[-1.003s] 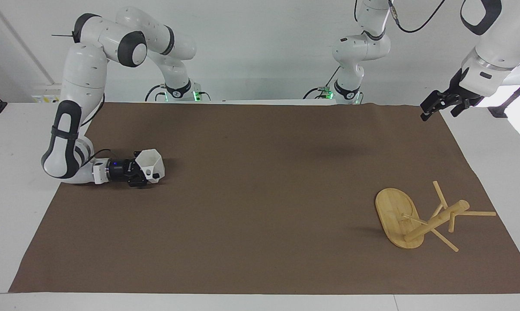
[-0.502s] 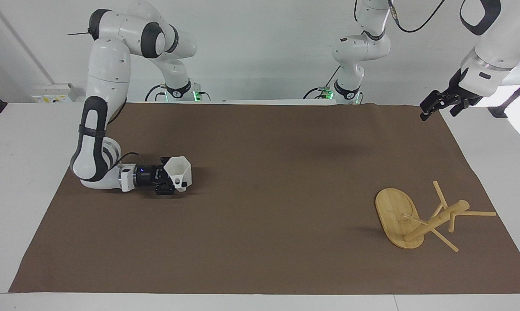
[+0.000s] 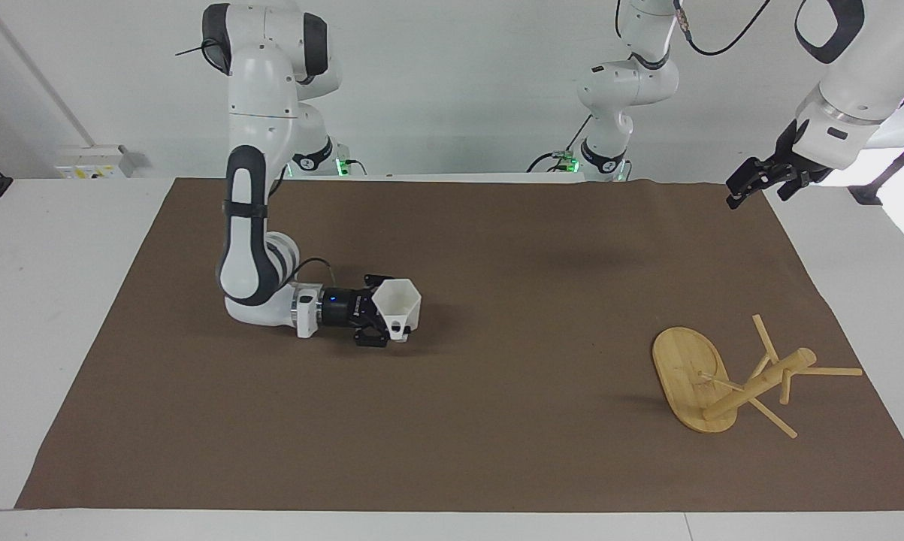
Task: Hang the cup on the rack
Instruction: 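Carry the mug with the right gripper toward the left gripper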
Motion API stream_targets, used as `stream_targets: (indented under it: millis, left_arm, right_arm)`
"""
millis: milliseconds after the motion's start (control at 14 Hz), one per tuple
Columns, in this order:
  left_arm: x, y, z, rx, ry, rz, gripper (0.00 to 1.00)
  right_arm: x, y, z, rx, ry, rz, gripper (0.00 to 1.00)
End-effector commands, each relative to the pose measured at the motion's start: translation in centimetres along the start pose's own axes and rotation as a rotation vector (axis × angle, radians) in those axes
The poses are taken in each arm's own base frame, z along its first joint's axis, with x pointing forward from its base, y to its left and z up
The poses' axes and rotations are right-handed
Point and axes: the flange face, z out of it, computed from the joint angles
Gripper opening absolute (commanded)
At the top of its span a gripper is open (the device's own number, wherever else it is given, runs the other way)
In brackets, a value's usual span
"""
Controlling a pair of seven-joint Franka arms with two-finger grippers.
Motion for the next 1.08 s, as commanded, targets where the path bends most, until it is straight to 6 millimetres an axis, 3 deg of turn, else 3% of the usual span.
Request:
stream_targets:
  millis: [0, 287, 502, 645, 788, 1003]
  left_arm:
    - [-1.1, 0.7, 0.9, 0.003, 0.055, -0.046, 1.0]
    - [-1.5, 1.4, 2.1, 0.004, 0.074, -0.049, 1.0]
    - [-1.6, 4.1, 2.5, -0.008, 0.127, -0.082, 1.0]
    - [-1.4, 6.7, 2.7, -0.021, 0.159, -0.094, 1.0]
    - [-1.2, 10.6, 3.6, -0.031, 0.171, -0.034, 1.0]
    - [-1.4, 16.2, 5.4, -0.052, 0.178, 0.041, 0.99]
  right_arm:
    - [3.3, -0.3, 4.2, -0.032, -0.004, 0.041, 0.0]
    - [5.9, -1.5, 11.0, -0.046, -0.02, 0.027, 0.0]
    - [7.1, -5.0, 16.4, -0.117, -0.032, 0.015, 0.0]
    - [7.1, -7.2, 19.4, -0.129, -0.021, 0.024, 0.0]
    - [7.2, -9.5, 22.2, -0.168, -0.011, 0.006, 0.0]
    - [6.9, -11.0, 23.7, -0.181, -0.01, 0.013, 0.0]
